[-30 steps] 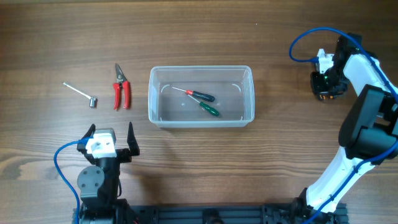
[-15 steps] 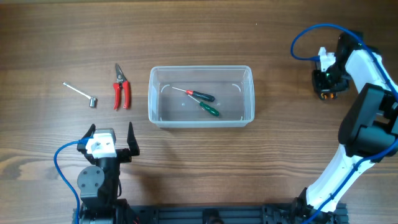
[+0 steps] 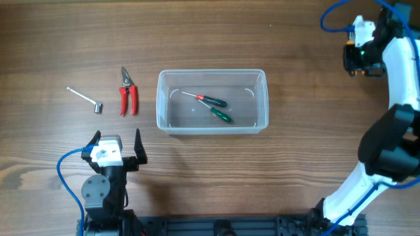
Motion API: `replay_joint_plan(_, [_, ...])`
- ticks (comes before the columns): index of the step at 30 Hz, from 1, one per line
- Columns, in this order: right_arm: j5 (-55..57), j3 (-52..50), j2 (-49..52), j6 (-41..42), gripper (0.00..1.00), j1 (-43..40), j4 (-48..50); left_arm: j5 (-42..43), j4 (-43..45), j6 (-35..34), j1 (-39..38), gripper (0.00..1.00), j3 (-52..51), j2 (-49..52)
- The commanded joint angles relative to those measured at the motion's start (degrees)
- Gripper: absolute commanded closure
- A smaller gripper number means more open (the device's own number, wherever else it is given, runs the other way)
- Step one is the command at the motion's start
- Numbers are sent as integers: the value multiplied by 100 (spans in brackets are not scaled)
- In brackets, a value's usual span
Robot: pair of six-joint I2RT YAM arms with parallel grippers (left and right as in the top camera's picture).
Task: Pack container
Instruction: 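Close the right gripper on the orange-black pliers handles, then lift the pliers and carry them toward the container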
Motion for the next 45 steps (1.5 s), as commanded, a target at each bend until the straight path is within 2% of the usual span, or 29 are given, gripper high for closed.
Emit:
replay_joint_plan(1, [-413,275,-723,-232,96,306,-98,70,15,127,35,0,-20,-52])
replay_joint_plan(5, [-852,275,-1108,-356,96,649,-205,70,15,129,35,0,-20,-52])
replay_joint_plan(10, [-1091,275,-1473,-356,96,1453,-417,70,15,127,35,0,-20,-52])
replay_joint_plan(20, [-1316,273,-1530,-664,96,3115,-949,70,15,129,35,0,-20,-52])
replay_joint_plan(26, [-1314,271,-1530,-1204,96,3926,-1360,70,17,129,35,0,-20,-52])
replay_joint_plan(34, [-1311,76,-1528,-1650,96,4498,-1473,70,15,129,35,0,-20,-52])
replay_joint_plan(45, [-1294,-691,-1515,-1705,96,4634,-1075,70,15,129,35,0,-20,-52])
